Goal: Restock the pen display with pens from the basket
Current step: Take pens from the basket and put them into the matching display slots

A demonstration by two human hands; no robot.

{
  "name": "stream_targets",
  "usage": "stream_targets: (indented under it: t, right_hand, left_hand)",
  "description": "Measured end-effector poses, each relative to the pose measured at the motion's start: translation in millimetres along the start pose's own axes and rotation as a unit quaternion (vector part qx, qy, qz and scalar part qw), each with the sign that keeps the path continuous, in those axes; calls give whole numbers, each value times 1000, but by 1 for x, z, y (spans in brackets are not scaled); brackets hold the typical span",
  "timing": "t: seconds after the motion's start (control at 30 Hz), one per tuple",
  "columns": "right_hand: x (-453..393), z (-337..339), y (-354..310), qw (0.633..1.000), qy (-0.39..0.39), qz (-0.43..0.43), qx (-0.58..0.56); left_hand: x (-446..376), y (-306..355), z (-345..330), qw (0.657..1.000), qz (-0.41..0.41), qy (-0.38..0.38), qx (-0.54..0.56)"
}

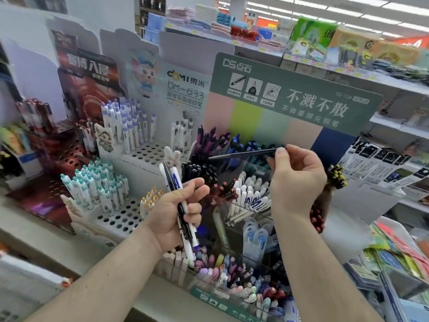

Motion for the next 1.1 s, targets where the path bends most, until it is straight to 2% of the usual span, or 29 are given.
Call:
stream_targets:
  t: [0.13,0.23,0.4,0.6,0.63,0.67,0.77,0.8,0.9,0.93,1.1]
  right_hand:
    - [4,-39,7,988,-72,98,91]
    - [17,-73,17,965,-162,143,152]
    - [38,-118,52,870,-345,87,342]
    - [51,-129,66,778,-432,44,454]
    - [51,-129,64,773,-435,40,460]
    - [51,-129,60,781,-434,32,449]
    - [53,-120,44,857,-409,-65,306]
    - [60,-118,40,862,-421,-107,261]
    - [81,-107,39,831,-474,-191,220]
    - [82,-102,38,832,-472,-204,209]
    - [57,-69,26,903,-357,-198,135]
  left_hand:
    - [5,8,9,1000,-9,20,-22]
    - [8,12,12,998,-8,25,-58]
    - [9,13,15,992,-11,25,-127]
    - [10,14,12,985,-17,16,-171]
    - [10,13,11,984,-17,14,-175]
    - [10,12,10,983,-15,12,-180]
    - [10,9,6,980,-7,-4,-200]
    - [10,9,4,978,-6,-13,-208]
    - [9,5,-1,972,-3,-31,-234]
    - [8,3,-2,970,-1,-34,-240]
    - [5,-4,-7,980,23,-36,-193]
Point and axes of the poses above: each hand's wrist, its own x-axis away from the middle knuckle, its own z-axis out of the back of the hand, y = z × x, the point moved 8 cm from there along -x, towards the middle knuckle, and after that the axes turned 15 degrees about -x, right-handed, at the moved point
